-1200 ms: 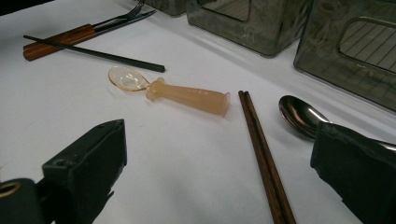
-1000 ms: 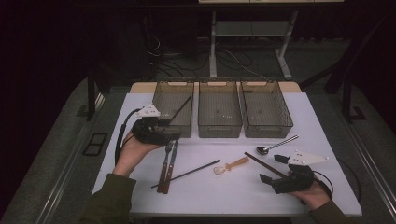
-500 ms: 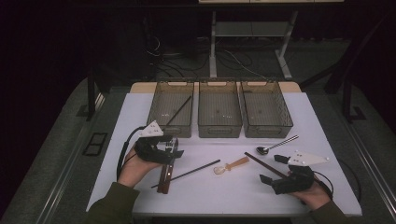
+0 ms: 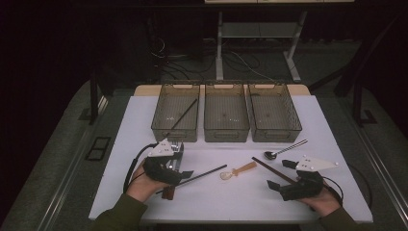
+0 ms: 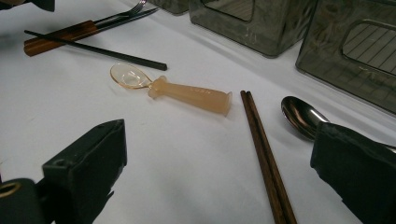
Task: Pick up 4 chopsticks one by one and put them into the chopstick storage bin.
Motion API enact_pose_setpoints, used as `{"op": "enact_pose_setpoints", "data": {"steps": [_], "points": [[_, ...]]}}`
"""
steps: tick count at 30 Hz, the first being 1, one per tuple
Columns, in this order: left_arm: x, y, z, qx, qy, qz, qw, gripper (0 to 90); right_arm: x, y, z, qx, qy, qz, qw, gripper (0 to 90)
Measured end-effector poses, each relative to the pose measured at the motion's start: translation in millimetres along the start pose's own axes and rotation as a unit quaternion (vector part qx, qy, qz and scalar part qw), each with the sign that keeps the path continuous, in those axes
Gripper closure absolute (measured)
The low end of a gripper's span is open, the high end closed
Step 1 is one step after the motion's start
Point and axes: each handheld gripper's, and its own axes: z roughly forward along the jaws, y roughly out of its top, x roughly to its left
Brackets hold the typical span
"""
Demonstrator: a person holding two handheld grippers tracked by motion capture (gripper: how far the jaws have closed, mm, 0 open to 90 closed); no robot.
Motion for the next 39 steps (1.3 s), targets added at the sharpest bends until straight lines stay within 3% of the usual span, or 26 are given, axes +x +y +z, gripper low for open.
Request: {"op": "enact_pose_setpoints", "data": {"steps": [9,16,25,35,39], "points": [[-2.1,-6.0,6.2,0.016,-0.008,0.010,0.9998,22.6,-0.3,0.0,0.3,0.001,-0.001,-0.001,1.0000,3.9],[-6.0,-6.9,12.5,0.034,-0.023,0.025,0.9988,32.6,0.1,0.0,0.4,0.001,-0.001,-0.001,1.0000,3.9],[-9.0,-8.5,18.3,0.057,-0.026,0.035,0.9974,44.8,0.3,0.1,0.5,0.002,-0.001,-0.001,1.0000,3.9],[-10.2,-10.1,24.3,0.090,-0.030,0.059,0.9937,59.1,0.4,0.0,0.7,0.004,-0.001,-0.002,1.0000,3.9],[-10.6,-10.6,24.5,0.093,-0.033,0.057,0.9934,64.7,0.6,0.1,0.7,0.003,-0.001,-0.003,1.0000,3.9]]}}
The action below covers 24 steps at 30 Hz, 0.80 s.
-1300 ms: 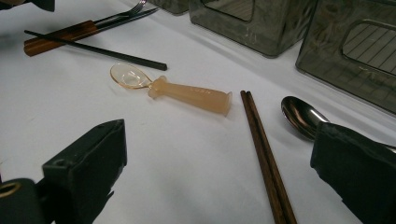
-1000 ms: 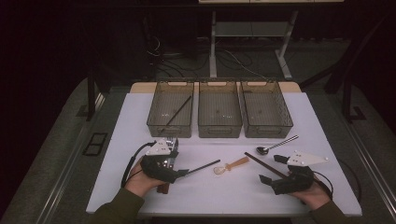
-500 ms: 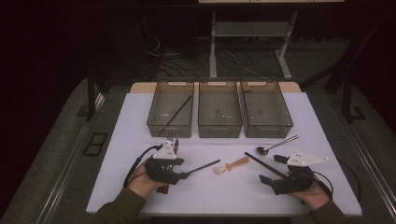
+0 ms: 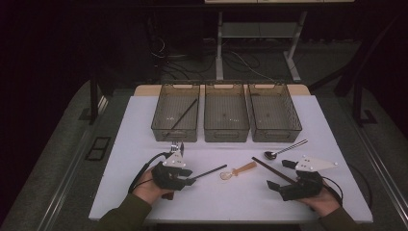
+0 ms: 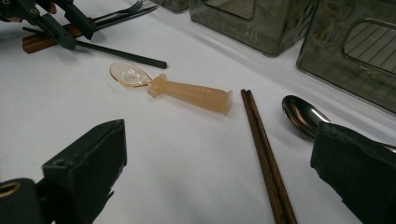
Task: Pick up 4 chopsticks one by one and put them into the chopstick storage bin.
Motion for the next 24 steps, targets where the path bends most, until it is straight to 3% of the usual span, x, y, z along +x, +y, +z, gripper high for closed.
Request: {"op": "enact_pose_setpoints", "data": {"steps": [9,24], "points": [[-1.2,-0.6,3.7,0.017,-0.002,0.009,0.9998,71.7,0.2,0.0,0.0,0.000,-0.001,-0.001,1.0000,3.9],[-0.7,-0.9,4.1,0.020,0.001,0.018,0.9996,80.2,0.5,0.1,0.3,0.001,-0.001,-0.001,1.0000,3.9]]}}
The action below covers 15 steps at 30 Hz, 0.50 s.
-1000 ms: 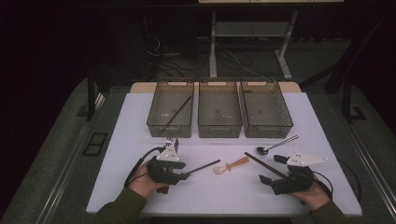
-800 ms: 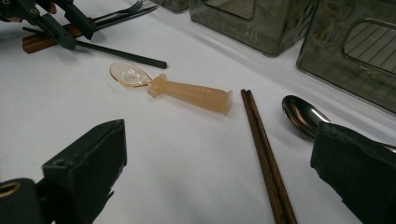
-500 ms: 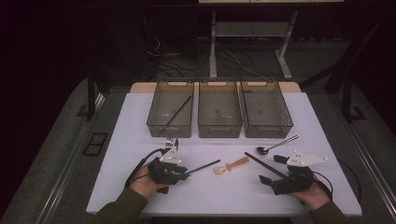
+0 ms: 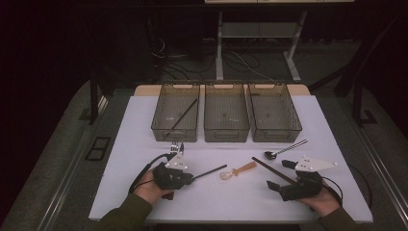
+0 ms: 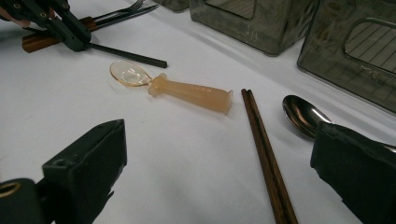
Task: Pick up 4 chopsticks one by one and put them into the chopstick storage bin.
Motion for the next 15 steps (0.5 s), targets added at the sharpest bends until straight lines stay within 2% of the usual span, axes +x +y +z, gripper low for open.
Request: {"op": "enact_pose_setpoints", "data": {"steps": [5,15], "points": [[0.3,0.2,0.1,0.001,-0.001,0.002,1.0000,84.1,0.0,0.0,0.1,0.000,0.000,0.000,1.0000,3.9],[1.2,0.4,-0.1,0.001,-0.004,-0.008,1.0000,84.8,0.2,0.0,-0.1,0.000,0.000,0.000,1.0000,3.9]]}}
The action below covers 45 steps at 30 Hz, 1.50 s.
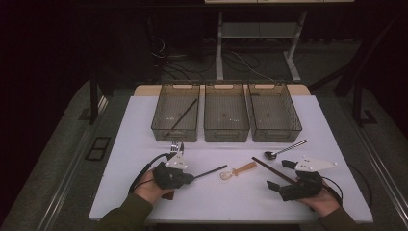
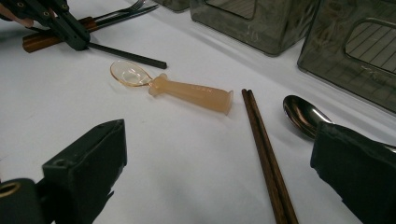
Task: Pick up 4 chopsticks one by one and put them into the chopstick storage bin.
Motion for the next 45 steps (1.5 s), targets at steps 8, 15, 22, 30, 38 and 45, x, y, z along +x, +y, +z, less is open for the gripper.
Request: {"op": "enact_pose_setpoints", "data": {"steps": [8,15,22,30,38,45], "points": [[2.8,-0.1,-5.2,-0.015,-0.013,-0.020,0.9996,84.9,-0.3,0.0,0.0,0.000,0.000,0.000,1.0000,3.9],[4.3,0.1,-12.0,-0.025,-0.012,-0.028,0.9992,85.0,-0.1,-0.1,0.0,0.000,0.001,0.000,1.0000,3.9],[6.4,0.3,-20.5,-0.041,-0.012,-0.037,0.9984,84.9,-0.4,-0.1,-0.1,0.000,0.001,0.000,1.0000,3.9],[10.1,-0.5,-28.4,-0.054,-0.012,-0.047,0.9974,84.9,-0.5,-0.1,-0.2,-0.001,0.002,0.000,1.0000,3.9],[14.9,-1.1,-36.8,-0.069,-0.007,-0.057,0.9960,84.9,-0.4,-0.1,0.0,0.000,0.001,0.000,1.0000,3.9],[20.9,-2.8,-42.8,-0.075,-0.005,-0.066,0.9949,84.9,-0.6,-0.1,0.0,0.001,0.001,0.000,1.0000,3.9]]}}
